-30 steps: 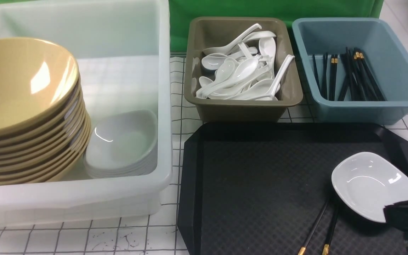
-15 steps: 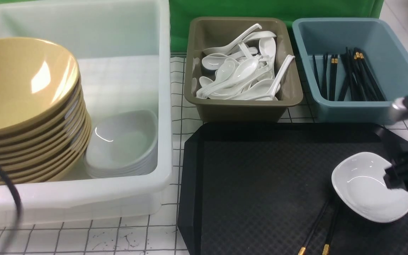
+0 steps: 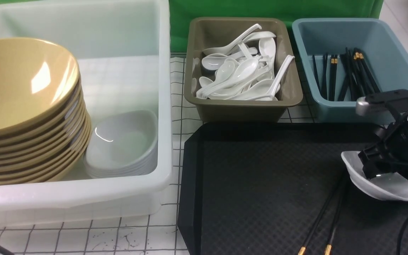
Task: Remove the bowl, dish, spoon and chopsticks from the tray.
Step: Use the right arm to grab the plate
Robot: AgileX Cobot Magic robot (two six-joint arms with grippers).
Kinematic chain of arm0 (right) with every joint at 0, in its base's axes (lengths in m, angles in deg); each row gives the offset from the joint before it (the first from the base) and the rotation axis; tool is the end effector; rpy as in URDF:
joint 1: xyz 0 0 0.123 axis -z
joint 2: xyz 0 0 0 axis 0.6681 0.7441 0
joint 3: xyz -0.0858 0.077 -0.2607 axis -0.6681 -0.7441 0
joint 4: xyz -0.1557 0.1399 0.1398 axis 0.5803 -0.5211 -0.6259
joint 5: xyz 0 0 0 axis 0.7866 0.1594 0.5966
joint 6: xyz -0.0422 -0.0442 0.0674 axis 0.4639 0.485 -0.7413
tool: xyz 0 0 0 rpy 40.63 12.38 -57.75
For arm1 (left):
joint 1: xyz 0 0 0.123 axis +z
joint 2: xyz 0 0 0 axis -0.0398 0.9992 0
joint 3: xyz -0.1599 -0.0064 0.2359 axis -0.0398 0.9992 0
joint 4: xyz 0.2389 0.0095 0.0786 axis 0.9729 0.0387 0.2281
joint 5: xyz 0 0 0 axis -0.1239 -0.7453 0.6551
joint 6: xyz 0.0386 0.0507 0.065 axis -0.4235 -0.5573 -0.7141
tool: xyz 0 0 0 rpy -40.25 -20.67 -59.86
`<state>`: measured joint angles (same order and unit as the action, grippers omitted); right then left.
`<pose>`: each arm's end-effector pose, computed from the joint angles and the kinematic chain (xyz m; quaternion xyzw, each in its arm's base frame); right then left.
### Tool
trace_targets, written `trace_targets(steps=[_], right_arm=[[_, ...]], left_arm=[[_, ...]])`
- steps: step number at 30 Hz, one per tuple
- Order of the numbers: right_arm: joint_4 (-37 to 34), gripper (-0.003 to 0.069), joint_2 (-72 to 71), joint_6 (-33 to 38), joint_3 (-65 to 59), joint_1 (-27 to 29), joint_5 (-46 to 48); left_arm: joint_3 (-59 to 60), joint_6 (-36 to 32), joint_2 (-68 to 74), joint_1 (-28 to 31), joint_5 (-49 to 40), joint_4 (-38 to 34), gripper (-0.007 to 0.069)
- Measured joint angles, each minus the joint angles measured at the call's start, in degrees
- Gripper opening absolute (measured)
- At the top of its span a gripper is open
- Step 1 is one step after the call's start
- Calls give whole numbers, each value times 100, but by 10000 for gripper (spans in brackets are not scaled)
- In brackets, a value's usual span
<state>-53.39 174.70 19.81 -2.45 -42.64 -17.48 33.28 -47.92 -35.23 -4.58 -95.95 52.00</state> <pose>0.3229 0.0079 0.1746 -0.0832 0.9922 0.0147 0.0914 0.0504 0.0083 0.2689 0.0185 0.8516 0.0574 0.5206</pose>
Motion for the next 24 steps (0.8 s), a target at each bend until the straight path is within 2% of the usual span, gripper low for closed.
trace_targets(steps=[3, 7, 12, 18, 22, 24], right_arm=[[-6, 421, 26, -45, -37, 0, 314], [-20, 405, -276, -109, -62, 0, 482], [-25, 466, -749, -126, -62, 0, 546], [9, 546, -592, -126, -246, 0, 554], [15, 553, -217, -61, -305, 0, 540], [-92, 526, -72, 12, -305, 0, 565]], left_arm=[[19, 93, 0, 0, 91, 104, -13], [73, 184, 0, 0, 187, 179, -13], [229, 333, 0, 0, 463, 185, -13], [248, 402, -28, 0, 504, 158, -13], [270, 416, -155, 0, 531, 122, -13], [275, 416, -219, 0, 547, 117, -13]])
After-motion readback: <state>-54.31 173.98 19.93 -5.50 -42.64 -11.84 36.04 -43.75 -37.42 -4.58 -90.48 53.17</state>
